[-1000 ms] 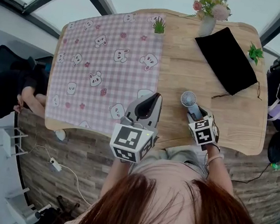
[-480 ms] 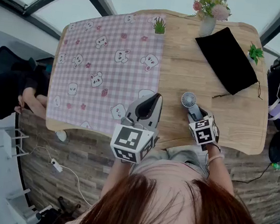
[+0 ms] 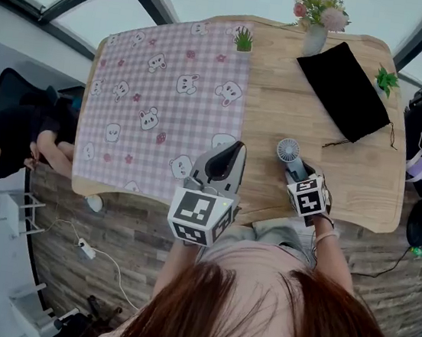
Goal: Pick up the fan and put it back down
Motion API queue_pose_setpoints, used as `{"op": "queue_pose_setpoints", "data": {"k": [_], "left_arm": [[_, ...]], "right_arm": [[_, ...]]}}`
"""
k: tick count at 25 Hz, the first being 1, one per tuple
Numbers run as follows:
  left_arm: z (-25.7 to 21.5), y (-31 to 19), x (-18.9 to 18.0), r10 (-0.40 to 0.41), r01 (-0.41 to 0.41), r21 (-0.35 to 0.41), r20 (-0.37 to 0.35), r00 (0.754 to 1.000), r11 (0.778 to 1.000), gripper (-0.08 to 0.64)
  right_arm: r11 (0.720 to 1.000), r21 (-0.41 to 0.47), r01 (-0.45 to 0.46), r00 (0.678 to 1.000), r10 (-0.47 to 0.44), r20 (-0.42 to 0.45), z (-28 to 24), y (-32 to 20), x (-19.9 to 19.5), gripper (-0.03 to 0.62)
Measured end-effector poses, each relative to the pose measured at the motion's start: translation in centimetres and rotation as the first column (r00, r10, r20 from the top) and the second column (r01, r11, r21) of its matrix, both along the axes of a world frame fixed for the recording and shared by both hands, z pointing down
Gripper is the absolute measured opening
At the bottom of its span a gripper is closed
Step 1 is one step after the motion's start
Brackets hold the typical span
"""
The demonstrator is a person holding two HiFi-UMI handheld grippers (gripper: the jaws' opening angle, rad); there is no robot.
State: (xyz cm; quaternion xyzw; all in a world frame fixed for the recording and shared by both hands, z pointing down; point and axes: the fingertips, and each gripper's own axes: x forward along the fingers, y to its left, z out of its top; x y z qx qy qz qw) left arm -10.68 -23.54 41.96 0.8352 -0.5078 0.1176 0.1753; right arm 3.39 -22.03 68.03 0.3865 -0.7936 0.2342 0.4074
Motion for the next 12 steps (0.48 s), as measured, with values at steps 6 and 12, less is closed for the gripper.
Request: {"op": "queue_pose_setpoints", "data": {"k": [6,12], "left_arm": [[-0.16,0.46,-0.03,0.000,0.000,0.002,0.003,1.000,1.000,0.014],[-0.49,1.03,-0.15,0.006,-0.006,0.009,0.004,1.000,1.000,0.014]], "right_arm": [[1.000,0.017,-0.008,1.000,0.008,0.001,0.21,-0.35,0.25,0.216],[1.000,0.019,-0.005,1.000,0.005,0.012,0.29,-0.22,-0.01,0.249]]}}
